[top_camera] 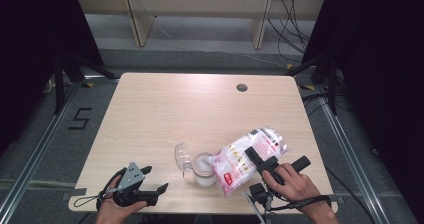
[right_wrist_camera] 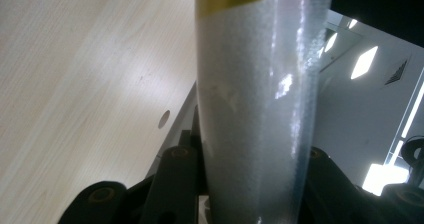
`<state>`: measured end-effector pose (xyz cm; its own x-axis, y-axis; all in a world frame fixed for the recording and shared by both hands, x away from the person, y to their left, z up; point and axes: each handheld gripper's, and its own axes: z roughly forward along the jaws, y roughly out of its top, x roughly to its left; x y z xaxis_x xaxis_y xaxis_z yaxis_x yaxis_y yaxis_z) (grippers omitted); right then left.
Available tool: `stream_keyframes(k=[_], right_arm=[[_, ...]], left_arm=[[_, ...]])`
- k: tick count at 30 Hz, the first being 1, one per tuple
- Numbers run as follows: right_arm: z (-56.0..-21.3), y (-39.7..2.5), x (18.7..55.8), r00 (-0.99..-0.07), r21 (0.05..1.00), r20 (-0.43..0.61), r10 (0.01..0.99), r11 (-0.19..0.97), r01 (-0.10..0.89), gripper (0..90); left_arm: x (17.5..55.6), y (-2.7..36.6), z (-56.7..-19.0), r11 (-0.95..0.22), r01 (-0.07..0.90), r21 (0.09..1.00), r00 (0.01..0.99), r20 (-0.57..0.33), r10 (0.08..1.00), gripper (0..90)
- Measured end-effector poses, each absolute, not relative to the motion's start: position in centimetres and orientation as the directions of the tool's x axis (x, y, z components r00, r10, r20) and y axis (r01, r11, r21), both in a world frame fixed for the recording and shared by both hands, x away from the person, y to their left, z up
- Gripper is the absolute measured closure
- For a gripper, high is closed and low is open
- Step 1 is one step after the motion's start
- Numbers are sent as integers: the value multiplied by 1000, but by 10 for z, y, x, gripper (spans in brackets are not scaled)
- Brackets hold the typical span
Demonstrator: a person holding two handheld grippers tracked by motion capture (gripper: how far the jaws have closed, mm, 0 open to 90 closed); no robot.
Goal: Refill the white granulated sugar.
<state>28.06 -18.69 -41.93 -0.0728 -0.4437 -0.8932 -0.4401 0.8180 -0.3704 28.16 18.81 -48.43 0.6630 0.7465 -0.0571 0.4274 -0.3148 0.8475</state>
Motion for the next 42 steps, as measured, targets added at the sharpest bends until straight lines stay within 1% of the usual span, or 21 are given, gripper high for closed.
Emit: stream_keyframes(k=[2, 4, 5, 7, 11, 19, 42], right_arm=[[-420, -188, 280, -75, -360, -899, -431, 827, -433, 744], [-420, -188, 279, -78, -368, -895, -438, 827, -425, 744], [-418, -186, 281, -64, -396, -881, -468, 806, -440, 744], [-419, -186, 280, -70, -395, -881, -467, 811, -432, 744], [-416, -183, 280, -55, -437, -860, -508, 786, -437, 744], [-410, -178, 282, -46, -468, -842, -538, 770, -434, 745], [-411, -177, 282, -49, -468, -839, -542, 765, -442, 746]], left_arm=[[282, 188, -484, -315, 428, 847, 663, -57, 747, 204], [282, 188, -485, -316, 428, 847, 663, -57, 746, 204], [282, 188, -485, -312, 430, 847, 661, -61, 748, 204], [282, 187, -485, -313, 426, 849, 663, -57, 747, 204], [282, 188, -485, -311, 431, 847, 661, -62, 748, 205], [282, 188, -484, -315, 428, 847, 662, -57, 747, 204], [282, 188, -484, -314, 427, 848, 662, -56, 748, 205]])
